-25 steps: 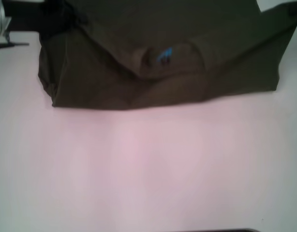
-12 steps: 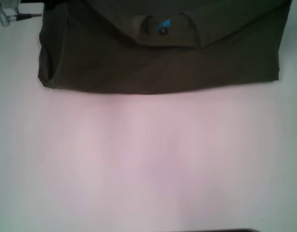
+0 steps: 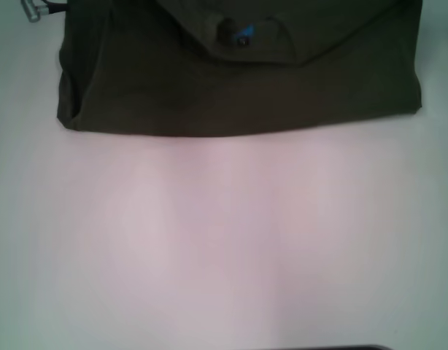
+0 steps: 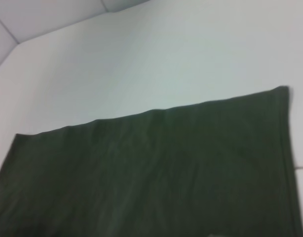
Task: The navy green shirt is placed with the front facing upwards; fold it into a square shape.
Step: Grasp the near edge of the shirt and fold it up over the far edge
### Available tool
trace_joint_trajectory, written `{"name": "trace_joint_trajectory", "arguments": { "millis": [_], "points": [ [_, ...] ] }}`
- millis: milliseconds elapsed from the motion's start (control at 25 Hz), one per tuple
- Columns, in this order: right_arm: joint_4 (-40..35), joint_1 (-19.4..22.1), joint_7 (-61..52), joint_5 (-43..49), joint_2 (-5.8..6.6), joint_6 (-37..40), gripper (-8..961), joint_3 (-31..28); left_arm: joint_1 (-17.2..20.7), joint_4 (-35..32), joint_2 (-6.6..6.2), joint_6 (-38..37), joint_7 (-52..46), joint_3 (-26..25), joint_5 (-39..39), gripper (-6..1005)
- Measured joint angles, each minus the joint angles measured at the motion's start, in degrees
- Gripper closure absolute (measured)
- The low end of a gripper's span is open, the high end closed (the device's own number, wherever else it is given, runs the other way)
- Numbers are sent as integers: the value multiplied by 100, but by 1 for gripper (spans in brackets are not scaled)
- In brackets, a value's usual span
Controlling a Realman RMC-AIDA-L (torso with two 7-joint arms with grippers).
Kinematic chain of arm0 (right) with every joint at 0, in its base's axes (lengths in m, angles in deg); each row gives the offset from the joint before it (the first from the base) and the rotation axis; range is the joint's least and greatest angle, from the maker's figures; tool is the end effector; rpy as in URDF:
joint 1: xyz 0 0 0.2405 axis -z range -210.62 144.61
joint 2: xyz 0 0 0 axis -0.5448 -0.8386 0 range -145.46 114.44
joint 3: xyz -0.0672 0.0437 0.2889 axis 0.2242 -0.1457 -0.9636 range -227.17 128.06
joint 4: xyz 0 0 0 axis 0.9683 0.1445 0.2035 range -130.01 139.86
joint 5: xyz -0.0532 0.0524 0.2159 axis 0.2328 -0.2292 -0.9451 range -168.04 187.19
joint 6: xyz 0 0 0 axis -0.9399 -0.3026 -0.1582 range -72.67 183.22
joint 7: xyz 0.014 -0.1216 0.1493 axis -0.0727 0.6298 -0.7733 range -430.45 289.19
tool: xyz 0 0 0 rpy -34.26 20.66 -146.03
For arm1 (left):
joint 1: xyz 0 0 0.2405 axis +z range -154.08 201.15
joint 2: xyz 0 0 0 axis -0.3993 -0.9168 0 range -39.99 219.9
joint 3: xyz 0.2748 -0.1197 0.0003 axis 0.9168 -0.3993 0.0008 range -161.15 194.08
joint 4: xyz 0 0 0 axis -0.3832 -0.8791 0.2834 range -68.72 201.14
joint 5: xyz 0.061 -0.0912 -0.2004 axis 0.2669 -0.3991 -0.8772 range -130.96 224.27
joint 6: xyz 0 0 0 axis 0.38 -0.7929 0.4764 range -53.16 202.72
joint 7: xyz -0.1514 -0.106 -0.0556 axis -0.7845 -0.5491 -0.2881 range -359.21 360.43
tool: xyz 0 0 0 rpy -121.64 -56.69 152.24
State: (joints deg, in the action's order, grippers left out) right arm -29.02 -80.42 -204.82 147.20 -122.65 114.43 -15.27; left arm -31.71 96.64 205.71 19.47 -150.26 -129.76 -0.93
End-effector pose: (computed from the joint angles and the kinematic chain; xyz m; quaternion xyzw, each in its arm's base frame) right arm 0.3129 0.5445 0.0560 -0.7633 0.5317 0.1400 0.3393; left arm -0.2155 0.5585 -0.0396 -0.6972 -0.6361 -0.2432 0.2239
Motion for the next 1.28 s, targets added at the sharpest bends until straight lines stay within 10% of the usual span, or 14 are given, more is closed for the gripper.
{"name": "trace_joint_trajectory", "arguments": {
  "millis": [600, 1280],
  "points": [
    [42, -205, 396, -51, -316, -999, 879, 190, -197, -49, 191, 841, 37, 223, -27, 963],
    [5, -431, 403, -37, -318, -1419, 870, 440, -235, -63, 173, 1058, -65, 250, -22, 938]
  ]
}}
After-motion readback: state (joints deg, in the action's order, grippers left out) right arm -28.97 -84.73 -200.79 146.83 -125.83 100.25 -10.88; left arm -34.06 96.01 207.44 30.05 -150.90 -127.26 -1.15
